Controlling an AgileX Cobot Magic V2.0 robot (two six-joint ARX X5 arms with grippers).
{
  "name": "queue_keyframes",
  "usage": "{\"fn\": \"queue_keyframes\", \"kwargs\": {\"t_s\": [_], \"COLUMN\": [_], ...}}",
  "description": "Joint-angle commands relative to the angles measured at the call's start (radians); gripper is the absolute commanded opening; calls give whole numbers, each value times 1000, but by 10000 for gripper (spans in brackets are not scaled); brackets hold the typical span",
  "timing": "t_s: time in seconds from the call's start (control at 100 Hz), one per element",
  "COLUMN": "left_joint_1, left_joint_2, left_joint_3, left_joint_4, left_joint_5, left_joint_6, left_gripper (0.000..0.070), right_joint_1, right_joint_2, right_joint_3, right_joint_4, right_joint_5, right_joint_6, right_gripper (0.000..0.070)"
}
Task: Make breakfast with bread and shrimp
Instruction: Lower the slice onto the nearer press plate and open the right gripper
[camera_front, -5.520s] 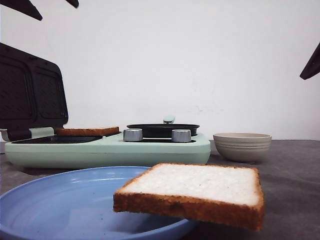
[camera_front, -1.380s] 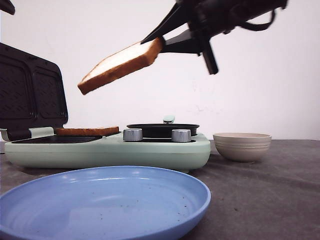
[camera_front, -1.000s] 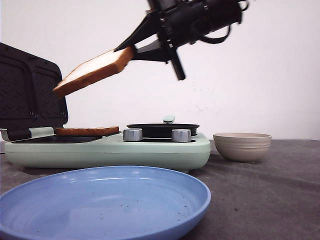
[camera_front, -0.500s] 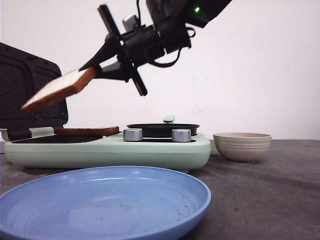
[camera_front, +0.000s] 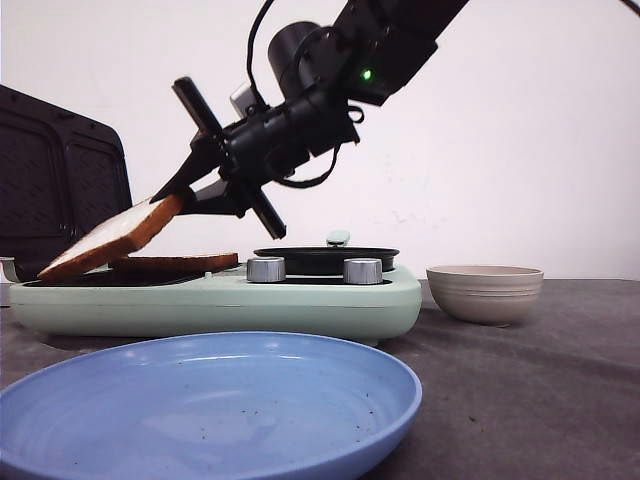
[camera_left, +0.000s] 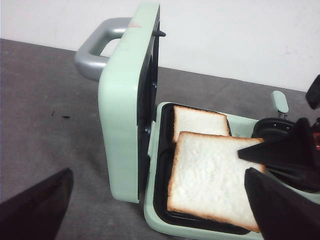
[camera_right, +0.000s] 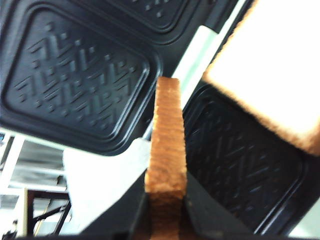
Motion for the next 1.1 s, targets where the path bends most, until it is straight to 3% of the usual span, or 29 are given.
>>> {"fn": "queue_keyframes", "kwargs": {"t_s": [0.0, 0.42, 0.45, 0.52, 0.56, 0.67, 0.82, 1.09], "left_joint_1": [-4, -12, -12, -12, -12, -12, -12, -12], "left_joint_2": [3, 3, 3, 3, 3, 3, 3, 3], "left_joint_3": [11, 11, 11, 11, 11, 11, 11, 11], "left_joint_4": [4, 4, 4, 3, 2, -2, -2, -2], "left_joint_5": [-2, -2, -2, -2, -2, -2, -2, -2], "left_joint_6": [-2, -2, -2, -2, -2, -2, -2, -2], "left_gripper": [700, 700, 700, 700, 700, 700, 700, 700], "right_joint_1": [15, 31, 34, 35, 35, 36, 36, 32], "right_joint_2": [26, 26, 26, 26, 26, 26, 25, 23], "right_joint_3": [28, 28, 28, 28, 28, 28, 28, 29], "right_joint_4": [10, -32, -36, -43, -52, -92, -121, -144], "right_joint_5": [13, 50, 60, 66, 70, 93, 119, 169], "right_joint_6": [7, -31, -40, -54, -55, -95, -129, -159], "right_gripper": [0, 2, 38, 231, 292, 313, 404, 407]}}
